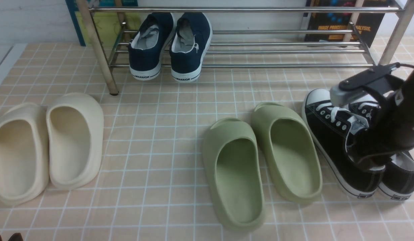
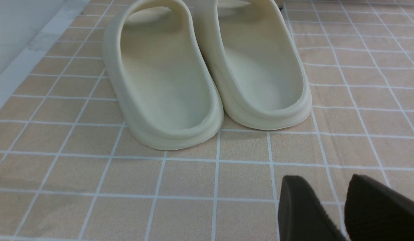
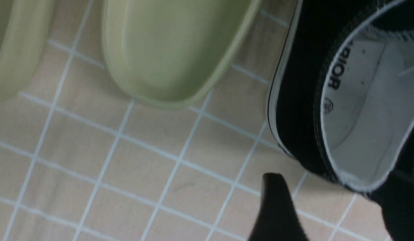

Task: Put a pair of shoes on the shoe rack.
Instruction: Use the right arm to grab the shoe closest to it

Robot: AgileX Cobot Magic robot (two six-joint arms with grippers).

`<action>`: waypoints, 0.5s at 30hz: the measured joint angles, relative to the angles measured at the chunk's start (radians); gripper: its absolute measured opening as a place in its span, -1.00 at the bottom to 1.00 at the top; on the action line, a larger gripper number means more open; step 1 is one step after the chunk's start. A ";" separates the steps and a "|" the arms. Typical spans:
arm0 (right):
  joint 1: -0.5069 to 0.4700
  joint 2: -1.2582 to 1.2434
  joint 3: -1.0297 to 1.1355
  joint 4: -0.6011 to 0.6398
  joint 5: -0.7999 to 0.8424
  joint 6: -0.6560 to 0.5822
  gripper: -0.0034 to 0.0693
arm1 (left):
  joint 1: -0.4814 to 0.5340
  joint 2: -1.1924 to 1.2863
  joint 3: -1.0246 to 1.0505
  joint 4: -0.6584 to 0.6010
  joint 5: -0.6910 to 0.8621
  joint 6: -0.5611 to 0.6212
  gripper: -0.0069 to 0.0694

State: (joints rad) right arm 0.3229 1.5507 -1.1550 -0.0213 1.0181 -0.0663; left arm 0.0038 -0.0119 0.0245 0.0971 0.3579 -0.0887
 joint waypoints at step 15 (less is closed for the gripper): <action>0.001 0.235 -0.013 -0.071 -0.133 0.075 -0.71 | 0.000 0.000 0.000 0.000 -0.001 0.000 -0.19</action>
State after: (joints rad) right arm 0.3236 1.7861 -1.1679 -0.0922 0.8850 0.0084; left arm 0.0038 -0.0119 0.0245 0.0971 0.3574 -0.0887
